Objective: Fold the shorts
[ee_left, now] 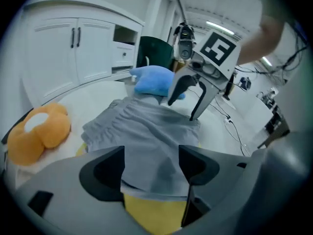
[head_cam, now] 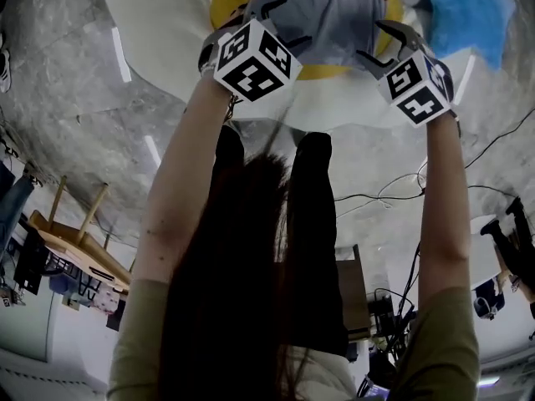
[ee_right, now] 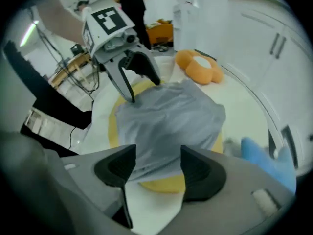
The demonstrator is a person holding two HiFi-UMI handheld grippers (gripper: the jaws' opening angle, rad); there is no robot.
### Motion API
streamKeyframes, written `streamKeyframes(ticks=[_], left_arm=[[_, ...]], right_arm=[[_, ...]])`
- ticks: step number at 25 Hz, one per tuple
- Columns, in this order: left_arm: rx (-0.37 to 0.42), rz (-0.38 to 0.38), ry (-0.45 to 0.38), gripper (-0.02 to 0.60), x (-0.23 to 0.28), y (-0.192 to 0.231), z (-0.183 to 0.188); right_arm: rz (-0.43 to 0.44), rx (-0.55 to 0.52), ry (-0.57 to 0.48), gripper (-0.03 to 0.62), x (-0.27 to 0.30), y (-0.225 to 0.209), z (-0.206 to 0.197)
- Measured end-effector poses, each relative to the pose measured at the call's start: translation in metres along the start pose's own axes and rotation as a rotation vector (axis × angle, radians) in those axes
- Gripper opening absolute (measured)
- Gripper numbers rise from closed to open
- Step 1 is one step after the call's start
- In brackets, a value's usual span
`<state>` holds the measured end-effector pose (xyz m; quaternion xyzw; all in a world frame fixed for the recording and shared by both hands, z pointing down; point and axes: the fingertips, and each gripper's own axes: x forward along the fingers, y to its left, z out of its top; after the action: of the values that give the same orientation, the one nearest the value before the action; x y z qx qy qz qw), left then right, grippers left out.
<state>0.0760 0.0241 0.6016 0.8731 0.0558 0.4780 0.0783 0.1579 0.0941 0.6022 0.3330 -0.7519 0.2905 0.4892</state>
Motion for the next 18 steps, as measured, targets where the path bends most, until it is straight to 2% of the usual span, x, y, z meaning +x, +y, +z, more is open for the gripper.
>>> streamKeyframes(ticks=[2, 4, 6, 11, 14, 16, 18], left_arm=[[0.091, -0.062, 0.078, 0.351, 0.013, 0.0, -0.006], [0.157, -0.099, 0.19, 0.371, 0.022, 0.003, -0.027], [0.174, -0.102, 0.243, 0.375, 0.023, 0.011, -0.044], [0.161, -0.116, 0.222, 0.376, 0.015, 0.013, -0.047], [0.167, -0.1, 0.13, 0.376, 0.003, 0.015, -0.017], [0.175, -0.075, 0.085, 0.376, 0.003, 0.03, 0.004], [0.183, -0.068, 0.093, 0.376, 0.01, 0.047, 0.016]], right_arm=[[0.069, -0.133, 0.03, 0.278, 0.017, 0.002, 0.01], [0.122, -0.238, 0.138, 0.278, 0.033, 0.001, -0.005], [0.145, -0.259, 0.202, 0.278, 0.041, -0.007, -0.02], [0.19, -0.241, 0.193, 0.278, 0.032, -0.011, -0.021], [0.227, -0.185, 0.106, 0.278, 0.014, -0.018, 0.001], [0.189, -0.196, 0.05, 0.279, 0.007, -0.041, 0.022], [0.153, -0.245, 0.045, 0.279, 0.009, -0.063, 0.04]])
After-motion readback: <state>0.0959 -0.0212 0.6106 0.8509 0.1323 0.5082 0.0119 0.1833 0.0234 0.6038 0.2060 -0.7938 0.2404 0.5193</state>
